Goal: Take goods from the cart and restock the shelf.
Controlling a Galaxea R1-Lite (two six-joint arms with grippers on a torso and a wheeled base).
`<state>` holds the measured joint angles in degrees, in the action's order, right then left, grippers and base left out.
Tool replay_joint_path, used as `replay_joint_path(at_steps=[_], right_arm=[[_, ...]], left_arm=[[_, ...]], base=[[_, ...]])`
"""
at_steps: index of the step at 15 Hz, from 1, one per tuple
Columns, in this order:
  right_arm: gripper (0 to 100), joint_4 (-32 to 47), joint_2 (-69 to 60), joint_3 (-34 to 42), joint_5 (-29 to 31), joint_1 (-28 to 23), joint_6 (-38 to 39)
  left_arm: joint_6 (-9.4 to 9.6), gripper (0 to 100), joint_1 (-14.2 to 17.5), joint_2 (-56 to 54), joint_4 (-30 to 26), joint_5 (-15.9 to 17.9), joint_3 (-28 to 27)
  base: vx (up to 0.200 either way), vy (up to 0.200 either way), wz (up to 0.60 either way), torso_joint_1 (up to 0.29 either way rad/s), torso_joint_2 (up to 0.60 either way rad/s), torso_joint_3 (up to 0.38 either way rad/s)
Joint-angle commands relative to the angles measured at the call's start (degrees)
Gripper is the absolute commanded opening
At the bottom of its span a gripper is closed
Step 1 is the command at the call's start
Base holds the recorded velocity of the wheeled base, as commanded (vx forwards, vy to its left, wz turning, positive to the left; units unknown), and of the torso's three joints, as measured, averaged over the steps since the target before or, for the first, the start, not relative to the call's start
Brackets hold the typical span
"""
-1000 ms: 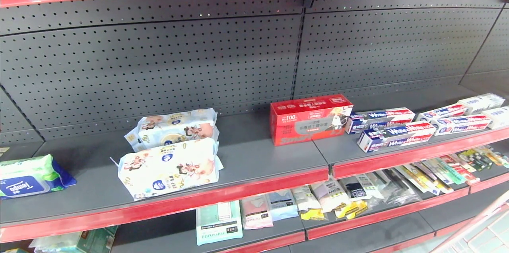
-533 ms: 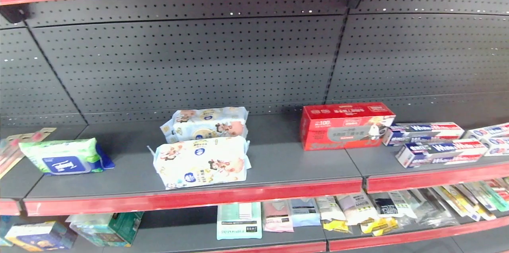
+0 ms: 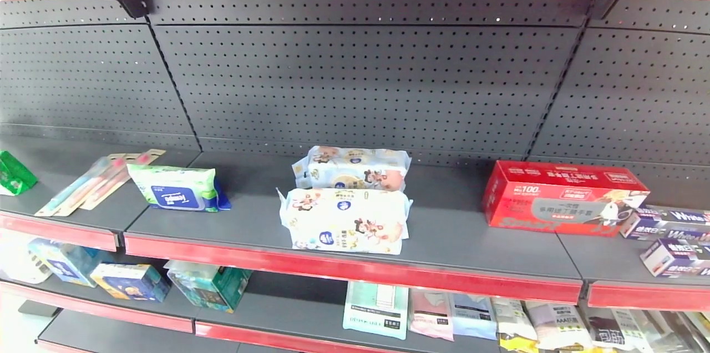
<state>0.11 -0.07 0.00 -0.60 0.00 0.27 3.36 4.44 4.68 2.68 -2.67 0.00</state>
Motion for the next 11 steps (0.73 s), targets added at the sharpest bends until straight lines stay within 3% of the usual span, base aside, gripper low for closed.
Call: replay_joint_path(at_steps=[1, 11], right_arm=[[100, 0.0, 0.1, 0.0, 0.0, 0.0, 0.0], [100, 0.0, 0.1, 0.0, 0.2, 0.0, -0.2]], left_arm=[[-0.11, 100, 0.0, 0.2, 0.0, 0.0, 0.0], [-0.11, 100, 0.0, 0.2, 0.1, -0.4, 0.0]], base=[[0.000, 0.000, 0.00, 0.000, 0.00, 0.000], [0.000, 0.000, 0.00, 0.000, 0.00, 0.000]])
